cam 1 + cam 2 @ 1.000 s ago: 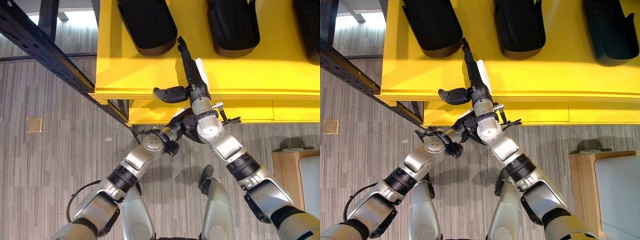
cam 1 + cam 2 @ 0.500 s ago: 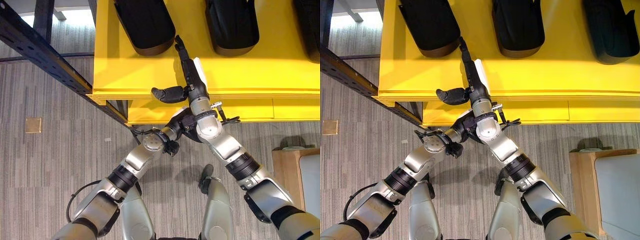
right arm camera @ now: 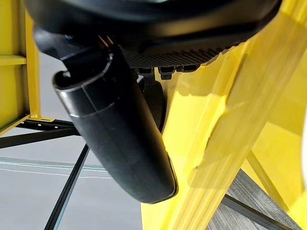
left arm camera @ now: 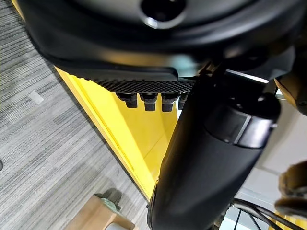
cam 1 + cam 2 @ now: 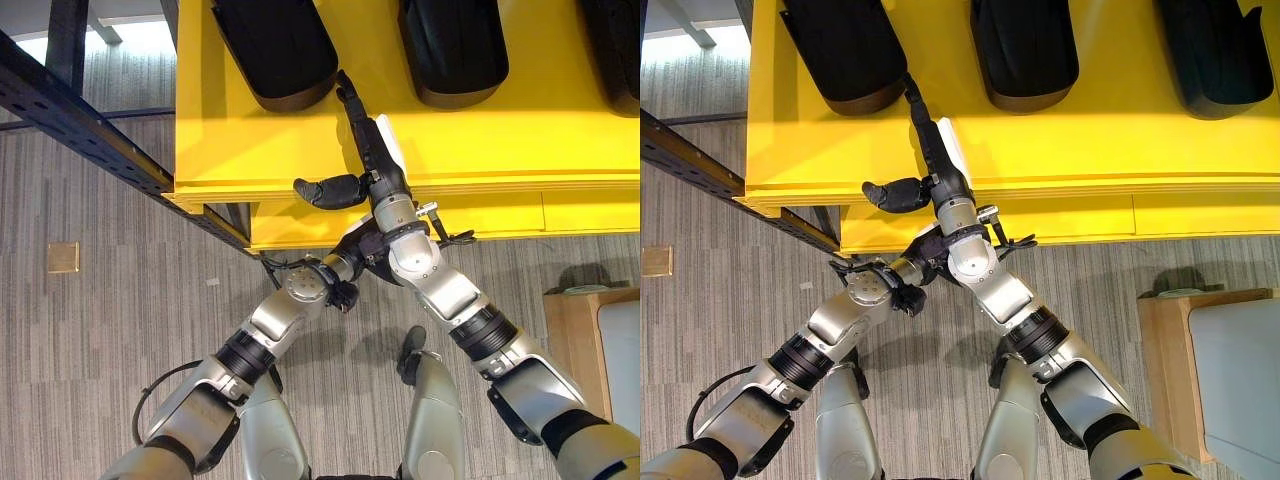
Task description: Move parts from the plastic box to the shelf.
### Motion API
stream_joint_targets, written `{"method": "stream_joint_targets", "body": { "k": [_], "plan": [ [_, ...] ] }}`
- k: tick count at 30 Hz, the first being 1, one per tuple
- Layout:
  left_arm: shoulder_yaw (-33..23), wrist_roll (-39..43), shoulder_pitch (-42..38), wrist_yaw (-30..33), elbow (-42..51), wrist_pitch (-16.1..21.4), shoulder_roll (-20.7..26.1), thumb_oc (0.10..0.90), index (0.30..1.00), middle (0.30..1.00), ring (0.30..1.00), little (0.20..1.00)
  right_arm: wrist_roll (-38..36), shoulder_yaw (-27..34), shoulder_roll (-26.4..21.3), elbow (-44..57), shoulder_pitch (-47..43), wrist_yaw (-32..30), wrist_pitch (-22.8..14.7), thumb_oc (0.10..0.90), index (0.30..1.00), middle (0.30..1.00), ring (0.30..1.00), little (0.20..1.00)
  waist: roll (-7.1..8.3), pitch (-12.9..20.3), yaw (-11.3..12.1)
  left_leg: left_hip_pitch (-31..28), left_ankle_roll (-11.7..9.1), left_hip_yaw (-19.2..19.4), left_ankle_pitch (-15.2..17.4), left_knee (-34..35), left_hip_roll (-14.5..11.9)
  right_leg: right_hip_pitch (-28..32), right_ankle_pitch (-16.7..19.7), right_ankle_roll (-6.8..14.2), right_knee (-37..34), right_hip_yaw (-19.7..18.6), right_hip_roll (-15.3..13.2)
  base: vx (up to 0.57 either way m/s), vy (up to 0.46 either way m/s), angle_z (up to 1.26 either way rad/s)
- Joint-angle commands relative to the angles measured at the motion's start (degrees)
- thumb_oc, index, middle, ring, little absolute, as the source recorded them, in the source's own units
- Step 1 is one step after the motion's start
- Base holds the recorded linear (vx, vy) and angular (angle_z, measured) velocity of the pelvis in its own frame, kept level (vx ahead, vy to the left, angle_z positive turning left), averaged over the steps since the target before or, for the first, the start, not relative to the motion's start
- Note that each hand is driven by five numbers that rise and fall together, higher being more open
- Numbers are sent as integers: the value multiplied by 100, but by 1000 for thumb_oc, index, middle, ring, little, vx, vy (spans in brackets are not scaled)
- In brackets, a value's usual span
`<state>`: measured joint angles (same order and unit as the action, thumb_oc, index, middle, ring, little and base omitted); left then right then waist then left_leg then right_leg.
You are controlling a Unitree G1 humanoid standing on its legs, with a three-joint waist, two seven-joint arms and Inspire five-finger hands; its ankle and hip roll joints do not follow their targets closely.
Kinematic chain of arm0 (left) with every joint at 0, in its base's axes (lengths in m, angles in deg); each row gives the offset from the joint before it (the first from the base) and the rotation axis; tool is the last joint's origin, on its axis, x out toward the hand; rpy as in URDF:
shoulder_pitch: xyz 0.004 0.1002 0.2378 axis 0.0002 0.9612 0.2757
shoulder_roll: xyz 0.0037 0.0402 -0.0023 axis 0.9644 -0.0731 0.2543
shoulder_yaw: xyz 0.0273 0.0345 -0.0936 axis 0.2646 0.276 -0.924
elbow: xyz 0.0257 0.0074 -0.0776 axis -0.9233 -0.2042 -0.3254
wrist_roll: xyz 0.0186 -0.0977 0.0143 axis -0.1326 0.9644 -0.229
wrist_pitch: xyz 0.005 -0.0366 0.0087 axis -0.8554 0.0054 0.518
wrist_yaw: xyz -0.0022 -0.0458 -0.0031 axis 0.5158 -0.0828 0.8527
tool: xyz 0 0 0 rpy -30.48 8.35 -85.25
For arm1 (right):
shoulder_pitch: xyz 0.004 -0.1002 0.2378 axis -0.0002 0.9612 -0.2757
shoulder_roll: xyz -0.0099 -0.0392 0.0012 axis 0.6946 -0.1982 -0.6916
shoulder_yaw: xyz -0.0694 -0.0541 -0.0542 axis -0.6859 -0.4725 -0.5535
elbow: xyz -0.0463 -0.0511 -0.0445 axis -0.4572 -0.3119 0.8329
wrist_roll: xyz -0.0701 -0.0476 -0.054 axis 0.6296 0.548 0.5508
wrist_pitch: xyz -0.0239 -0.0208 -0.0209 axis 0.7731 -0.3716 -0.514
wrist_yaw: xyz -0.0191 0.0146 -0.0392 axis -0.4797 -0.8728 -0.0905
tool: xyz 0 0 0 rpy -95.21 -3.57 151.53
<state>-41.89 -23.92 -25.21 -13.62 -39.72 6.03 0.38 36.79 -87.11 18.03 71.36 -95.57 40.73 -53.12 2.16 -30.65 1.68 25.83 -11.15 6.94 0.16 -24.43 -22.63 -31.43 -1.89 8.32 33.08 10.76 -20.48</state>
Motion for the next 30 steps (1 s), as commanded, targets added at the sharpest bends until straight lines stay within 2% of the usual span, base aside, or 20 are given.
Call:
{"method": "stream_joint_targets", "body": {
  "k": [1,6,8,11,16,20,22,25,28,30],
  "plan": [
    [159,513,-515,-252,1284,269,-361,900,1000,1000,1000,1000,-34,143,241,818,-506,-18,-360,900,1000,1000,1000,1000,-87,86,-27,-1,379,619,-359,403,261,551,-959,-365,475,-31,322,0,0,0],
    [168,792,-530,-252,1137,162,-422,900,1000,1000,1000,1000,-3,126,257,782,-504,23,-411,900,1000,1000,1000,1000,-88,86,-59,-26,372,640,-371,436,254,567,-919,-348,397,-47,307,0,0,0],
    [196,1084,-515,-50,1117,-10,-474,900,1000,1000,1000,1000,-7,133,260,734,-525,45,-436,900,1000,1000,1000,1000,-104,86,-64,-36,379,643,-370,446,259,575,-906,-342,375,-49,302,0,0,0],
    [205,1417,-412,84,996,122,-526,900,1000,1000,1000,1000,-27,132,238,751,-536,45,-466,900,1000,1000,1000,1000,-96,86,-63,-42,384,632,-370,461,262,575,-893,-337,359,-51,309,-3,-5,-1],
    [103,1200,-171,473,905,335,-503,900,1000,1000,1000,1000,-93,153,243,799,-499,43,-439,900,1000,1000,1000,1000,-99,86,-19,-34,388,591,-354,442,272,577,-937,-360,409,-34,321,0,0,0],
    [-20,1191,-112,475,759,94,-410,900,1000,1000,1000,1000,-151,185,198,794,-466,25,-509,900,1000,1000,1000,1000,-93,86,38,-37,397,553,-349,427,285,610,-958,-368,423,13,309,-4,-29,1],
    [-61,1303,31,588,733,246,-317,900,1000,1000,1000,1000,-186,202,127,832,-461,-19,-505,900,1000,1000,1000,1000,-105,86,80,-33,407,520,-351,440,297,615,-957,-371,404,35,312,-20,-48,2],
    [-150,1335,126,580,690,252,-269,900,1000,1000,1000,1000,-188,204,125,808,-448,-61,-547,900,1000,1000,1000,1000,-119,86,109,-56,408,508,-346,450,301,644,-969,-375,398,51,306,-6,-15,3],
    [-265,1139,281,729,467,615,-215,900,1000,1000,1000,1000,-218,261,114,695,-449,-60,-664,900,1000,1000,1000,1000,-163,86,169,-79,425,457,-341,448,323,676,-1006,-391,451,83,279,-3,-9,1],
    [-312,1133,329,827,459,730,-194,900,1000,1000,1000,1000,-246,304,77,705,-428,-15,-676,900,1000,1000,1000,1000,-174,86,184,-91,425,438,-341,451,327,701,-1015,-388,452,102,268,-4,-17,1]
  ]
}}
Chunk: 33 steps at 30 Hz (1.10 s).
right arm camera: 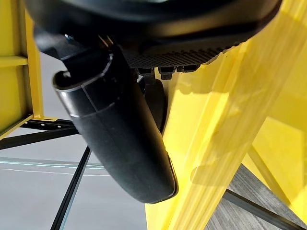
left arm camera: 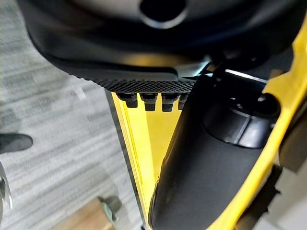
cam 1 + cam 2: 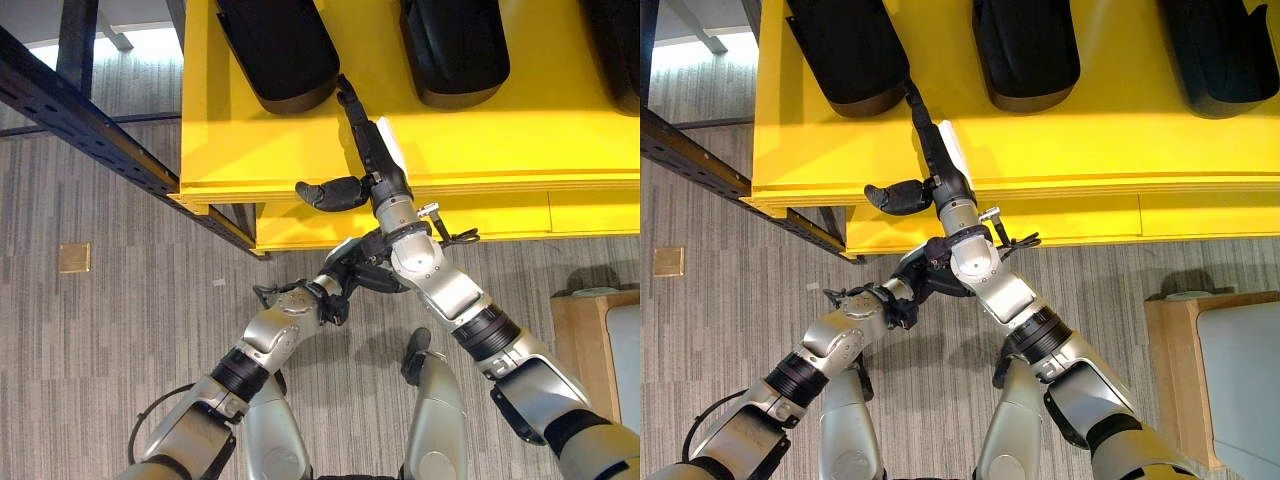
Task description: Move parts from the plastic box to the shelf.
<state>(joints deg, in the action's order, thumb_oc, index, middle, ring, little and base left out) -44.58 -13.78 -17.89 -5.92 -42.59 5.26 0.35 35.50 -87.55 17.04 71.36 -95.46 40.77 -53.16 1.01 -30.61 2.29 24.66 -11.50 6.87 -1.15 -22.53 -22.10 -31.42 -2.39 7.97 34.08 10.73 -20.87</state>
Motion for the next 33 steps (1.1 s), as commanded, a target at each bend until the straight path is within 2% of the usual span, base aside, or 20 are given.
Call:
{"method": "stream_joint_targets", "body": {
  "k": [1,4,8,11,12,14,15,17,18,19,21,23,25,28,33],
  "plan": [
    [-106,60,-341,161,725,977,-114,900,1000,1000,1000,1000,-193,377,121,751,-417,-6,-660,900,1000,1000,1000,1000,-61,82,147,28,465,422,-205,257,278,709,-982,-357,375,119,307,-10,-52,1],
    [-270,36,-291,100,725,1273,-66,900,1000,1000,1000,1000,-390,399,109,778,-377,-20,-588,900,1000,1000,1000,1000,-31,82,186,-9,461,395,-207,263,276,772,-996,-367,369,156,323,-6,-62,3],
    [-337,85,-243,107,748,1221,-33,900,1000,1000,1000,1000,-472,432,123,664,-381,-69,-677,900,1000,1000,1000,1000,-29,82,228,-48,452,366,-198,261,261,836,-1006,-377,367,193,329,-8,-49,7],
    [-384,59,-201,15,732,1353,-49,900,1000,1000,1000,1000,-464,445,114,630,-401,-69,-708,900,1000,1000,1000,1000,-36,82,243,-60,462,349,-186,234,265,853,-1025,-392,401,201,324,-31,-8,2],
    [-394,57,-229,21,739,1360,-41,900,1000,1000,1000,1000,-462,453,104,628,-432,-59,-715,900,1000,1000,1000,1000,-67,82,258,14,525,385,-315,287,230,774,-905,-450,358,237,361,-71,3,2],
    [-383,81,-212,37,710,1458,-49,900,1000,1000,1000,1000,-482,457,99,608,-417,-21,-724,900,1000,1000,1000,1000,-45,82,246,-71,460,344,-181,222,263,874,-1022,-399,393,196,335,0,0,0],
    [-408,130,-240,71,710,1525,-65,900,1000,1000,1000,1000,-485,465,92,617,-437,24,-726,900,1000,1000,1000,1000,-61,82,253,-11,526,381,-292,262,232,804,-913,-454,362,231,366,65,-15,3],
    [-412,251,-224,20,707,1555,-98,900,1000,1000,1000,1000,-471,449,124,610,-413,60,-717,900,1000,1000,1000,1000,-34,82,241,-100,466,345,-159,203,261,909,-1030,-403,395,196,340,3,-9,2],
    [-430,273,-241,9,733,1605,-104,900,1000,1000,1000,1000,-463,446,127,633,-436,69,-709,900,1000,1000,1000,1000,-58,82,251,-33,527,381,-283,254,227,836,-920,-459,360,232,373,0,0,0],
    [-432,303,-205,21,777,1586,-122,900,1000,1000,1000,1000,-454,430,142,651,-401,29,-708,900,1000,1000,1000,1000,-34,82,243,-106,464,349,-160,199,254,919,-1035,-409,403,198,347,0,0,0],
    [-433,298,-199,34,839,1467,-148,900,1000,1000,1000,1000,-497,423,166,674,-409,-196,-724,900,1000,1000,1000,1000,-56,82,255,-38,522,383,-289,244,213,846,-922,-468,378,233,375,-25,-5,2],
    [-418,316,-164,30,835,1539,-185,900,1000,1000,1000,1000,-594,457,180,646,-384,-426,-851,900,1000,1000,1000,1000,-31,82,238,-120,457,351,-169,200,243,935,-1041,-420,411,195,351,6,-4,2],
    [-425,319,-192,30,844,1563,-194,900,1000,1000,1000,1000,-634,524,185,633,-396,-545,-991,900,1000,1000,1000,1000,-61,82,238,-54,518,394,-296,264,204,844,-931,-471,382,217,392,-29,6,0],
    [-424,350,-191,16,841,1575,-192,900,1000,1000,1000,1000,-625,572,187,671,-376,-553,-976,900,1000,1000,1000,1000,-60,82,222,-54,515,403,-294,268,198,839,-936,-471,382,210,400,3,13,0],
    [-406,344,-140,192,909,1609,-327,900,1000,1000,1000,1000,-781,669,193,1001,56,-653,-607,900,1000,1000,1000,1000,-43,82,54,-86,505,495,-305,315,176,763,-920,-461,353,100,443,15,52,0]
  ]
}}
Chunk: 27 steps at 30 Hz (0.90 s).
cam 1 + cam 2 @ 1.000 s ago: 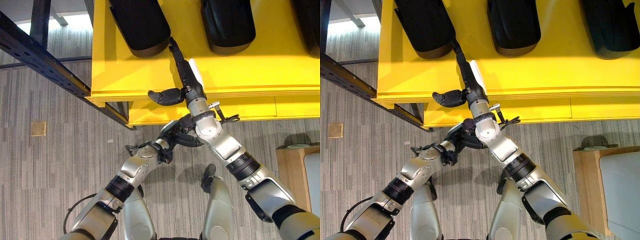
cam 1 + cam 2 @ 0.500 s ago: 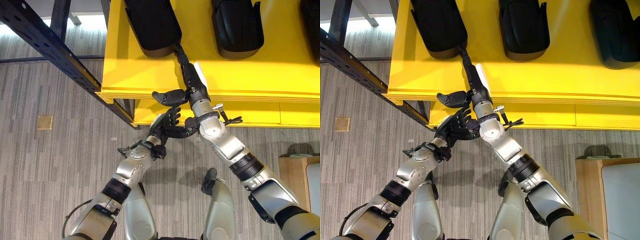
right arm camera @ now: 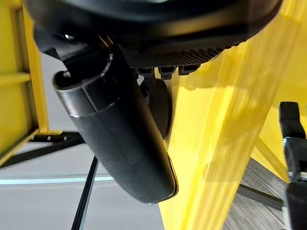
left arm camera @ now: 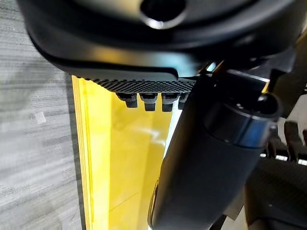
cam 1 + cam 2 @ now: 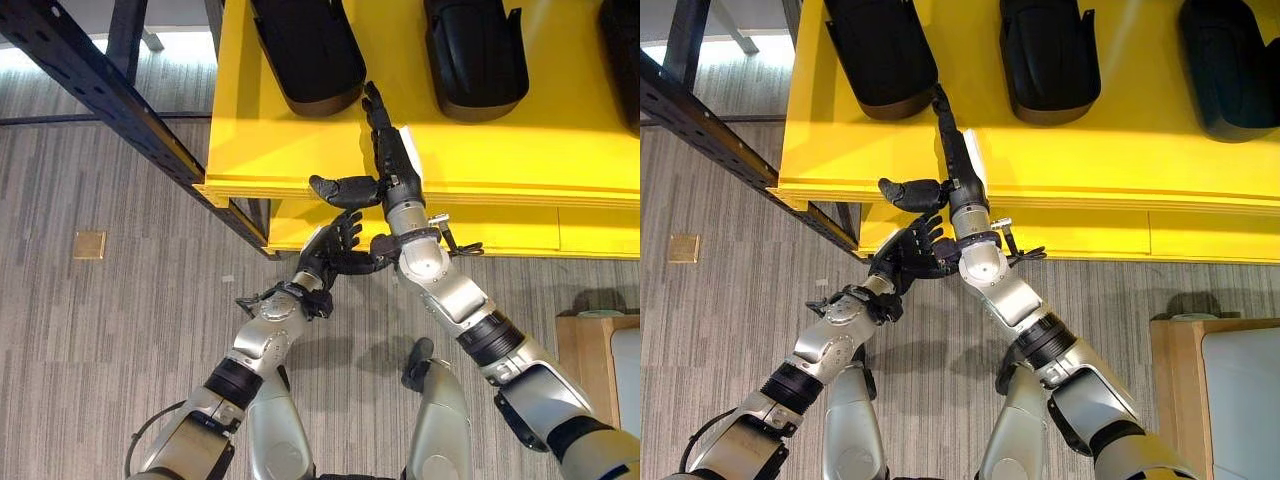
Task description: Move parts from the plastic box to the shelf.
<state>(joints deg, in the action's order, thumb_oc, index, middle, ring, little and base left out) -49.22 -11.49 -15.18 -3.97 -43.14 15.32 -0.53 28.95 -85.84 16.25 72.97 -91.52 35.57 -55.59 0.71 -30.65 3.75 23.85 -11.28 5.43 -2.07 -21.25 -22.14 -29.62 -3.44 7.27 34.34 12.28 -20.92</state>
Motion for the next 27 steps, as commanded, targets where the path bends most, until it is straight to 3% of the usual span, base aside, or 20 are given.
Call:
{"method": "stream_joint_targets", "body": {
  "k": [1,12,13,14,19,23,24,25,27],
  "plan": [
    [48,110,-389,35,976,638,-255,900,1000,1000,1000,1000,-160,488,253,870,-190,-123,-339,900,1000,1000,1000,1000,-5,85,-133,-14,484,665,-215,202,170,566,-804,-389,313,-81,456,13,43,-5],
    [-4,75,-294,191,1119,750,-298,900,1000,1000,1000,1000,-211,532,111,1142,613,-122,-500,900,1000,1000,1000,1000,40,85,-346,12,492,770,-179,164,129,449,-796,-380,335,-196,479,14,24,-3],
    [-52,517,-178,55,1232,436,-374,900,1000,1000,1000,1000,-137,711,-35,1442,1035,-5,-823,900,1000,1000,1000,1000,93,85,-516,-111,423,797,-9,77,133,548,-907,-305,342,-268,432,110,50,0],
    [-21,581,-150,154,1244,488,-416,900,1000,1000,1000,1000,-202,757,-69,1432,1024,60,-885,900,1000,1000,1000,1000,81,85,-521,-106,424,789,-1,56,127,553,-904,-307,341,-266,418,114,52,-4],
    [-35,911,-80,158,1238,436,-459,900,1000,1000,1000,1000,-98,889,-142,1535,700,129,-1119,900,1000,1000,1000,1000,36,85,-471,-134,408,769,-33,104,107,579,-902,-295,340,-217,381,19,2,-7],
    [-69,1116,-60,281,1220,476,-493,900,1000,1000,1000,1000,-119,996,-211,1565,393,53,-1062,900,1000,1000,1000,1000,14,85,-407,-148,399,727,-25,92,107,603,-956,-306,425,-166,349,11,-8,0],
    [-173,1304,-4,312,1154,675,-476,900,1000,1000,1000,1000,-283,1103,-276,1379,-52,-11,-860,900,1000,1000,1000,1000,1,85,-275,-191,398,671,-16,73,123,683,-1038,-333,542,-98,321,-15,-43,1],
    [-230,1326,-8,332,1148,633,-471,900,1000,1000,1000,1000,-300,1118,-290,1294,-201,-35,-825,900,1000,1000,1000,1000,-27,85,-218,-127,458,685,-149,137,95,622,-926,-393,508,-35,349,49,-45,2],
    [-223,1328,11,333,1141,631,-478,900,1000,1000,1000,1000,-303,1114,-287,1288,-181,-35,-824,900,1000,1000,1000,1000,-2,85,-230,-195,395,648,-27,84,125,702,-1038,-341,541,-68,319,41,-21,4]
  ]
}}
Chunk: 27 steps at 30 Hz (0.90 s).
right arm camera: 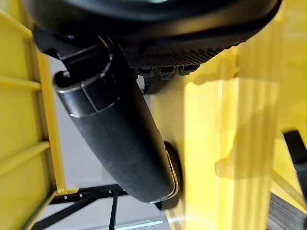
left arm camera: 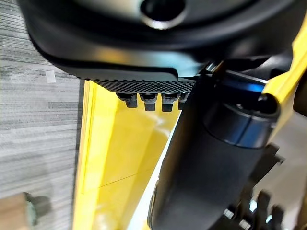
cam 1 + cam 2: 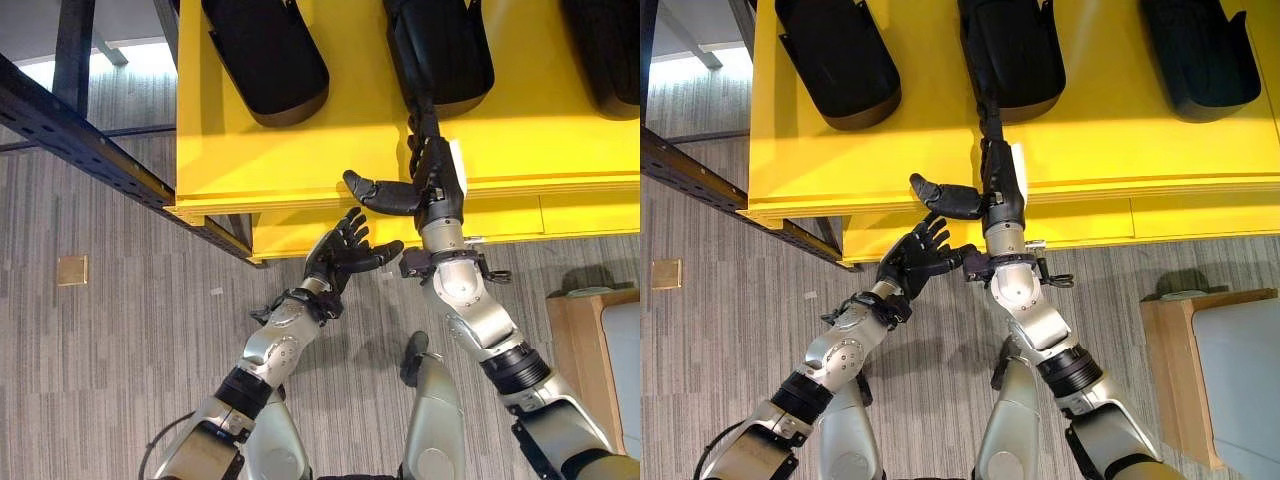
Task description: Move parts from the plastic box to the shelf.
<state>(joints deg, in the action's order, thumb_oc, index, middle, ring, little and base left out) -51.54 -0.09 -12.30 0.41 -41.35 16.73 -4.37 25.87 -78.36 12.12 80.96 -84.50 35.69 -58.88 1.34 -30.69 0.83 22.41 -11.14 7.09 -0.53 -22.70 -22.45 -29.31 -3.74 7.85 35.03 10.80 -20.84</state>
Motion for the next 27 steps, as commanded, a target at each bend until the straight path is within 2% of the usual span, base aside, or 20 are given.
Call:
{"method": "stream_joint_targets", "body": {
  "k": [1,2,5,6,7,9,11,12,17,18,19,22,23,25,26,27],
  "plan": [
    [-78,323,-219,-136,921,382,-70,900,1000,1000,1000,1000,-105,413,52,295,-1178,-94,-324,900,1000,1000,1000,1000,-70,90,181,-69,381,430,-178,219,179,727,-1025,-415,488,137,289,-50,-24,3],
    [-90,325,-240,-137,930,380,-61,900,1000,1000,1000,1000,-113,412,49,277,-1219,-92,-332,900,1000,1000,1000,1000,-97,90,185,7,443,460,-297,269,148,649,-916,-468,453,178,317,-50,-31,4],
    [-114,449,-204,-217,833,347,-60,900,1000,1000,1000,1000,-199,400,37,113,-1425,-66,-225,900,1000,1000,1000,1000,-76,90,245,-50,384,389,-180,214,196,745,-1003,-411,461,177,270,17,-18,11],
    [-120,447,-221,-218,840,349,-54,900,1000,1000,1000,1000,-196,404,34,118,-1443,-66,-227,900,1000,1000,1000,1000,-101,90,256,17,446,424,-301,265,166,670,-892,-464,427,214,296,0,0,0],
    [-113,467,-199,-236,815,348,-58,900,1000,1000,1000,1000,-202,394,33,101,-1455,-70,-209,900,1000,1000,1000,1000,-77,90,253,-44,383,388,-183,215,197,740,-995,-407,454,178,267,0,0,0],
    [-96,719,-223,-234,744,107,-73,900,1000,1000,1000,1000,-200,316,80,-86,-1757,76,-69,900,1000,1000,1000,1000,-97,90,316,-12,386,374,-203,252,210,733,-935,-393,351,196,268,-57,-5,0],
    [-89,929,-257,-278,691,92,-65,900,1000,1000,1000,1000,-154,305,70,-101,-1819,106,-66,900,1000,1000,1000,1000,-119,90,333,69,447,400,-326,302,179,658,-808,-439,298,246,296,-62,-3,2],
    [-77,1710,-193,-215,623,-608,-159,900,1000,1000,1000,1000,126,205,112,-93,-1869,149,-87,900,1000,1000,1000,1000,-89,90,332,2,383,376,-208,271,205,732,-906,-375,298,206,278,48,-2,3],
    [-3,2002,-167,-169,516,-615,-199,900,1000,1000,1000,1000,202,171,85,-62,-1885,185,-109,900,1000,1000,1000,1000,-74,90,330,23,382,362,-208,250,195,727,-901,-368,313,219,277,8,-3,1],
    [20,2176,-143,-67,522,-568,-238,900,1000,1000,1000,1000,214,148,80,-38,-1894,190,-107,900,1000,1000,1000,1000,-66,90,327,26,384,365,-211,253,194,724,-899,-366,307,218,283,0,0,0],
    [61,2338,-75,-8,466,-330,-316,900,1000,1000,1000,1000,244,31,121,34,-1906,148,-71,900,1000,1000,1000,1000,-42,90,320,23,388,385,-218,267,183,715,-894,-359,303,217,295,0,0,0],
    [56,2456,-43,50,460,-338,-340,900,1000,1000,1000,1000,282,-8,146,49,-1907,128,-76,900,1000,1000,1000,1000,-39,90,322,16,385,390,-225,278,177,727,-892,-361,286,220,301,0,0,0],
    [30,3216,190,28,163,-743,-443,900,1000,1000,1000,1000,370,-68,194,35,-2019,143,189,900,1000,1000,1000,1000,-45,90,369,32,405,383,-206,247,168,704,-907,-366,334,238,288,0,0,0],
    [21,3232,184,30,158,-754,-436,900,1000,1000,1000,1000,372,-70,199,41,-2020,141,199,900,1000,1000,1000,1000,-42,90,362,36,405,380,-200,240,169,703,-912,-365,339,239,285,0,0,0],
    [33,3311,197,10,149,-858,-437,900,1000,1000,1000,1000,372,-71,190,10,-2045,206,325,900,1000,1000,1000,1000,-45,90,369,40,403,380,-202,240,164,700,-914,-367,343,243,283,0,0,0],
    [88,3478,247,92,129,-1211,-389,900,1000,1000,1000,1000,476,-129,143,-161,-2161,340,424,900,1000,1000,1000,1000,-61,90,397,38,402,387,-213,257,154,701,-914,-377,339,247,286,0,0,0]
  ]
}}
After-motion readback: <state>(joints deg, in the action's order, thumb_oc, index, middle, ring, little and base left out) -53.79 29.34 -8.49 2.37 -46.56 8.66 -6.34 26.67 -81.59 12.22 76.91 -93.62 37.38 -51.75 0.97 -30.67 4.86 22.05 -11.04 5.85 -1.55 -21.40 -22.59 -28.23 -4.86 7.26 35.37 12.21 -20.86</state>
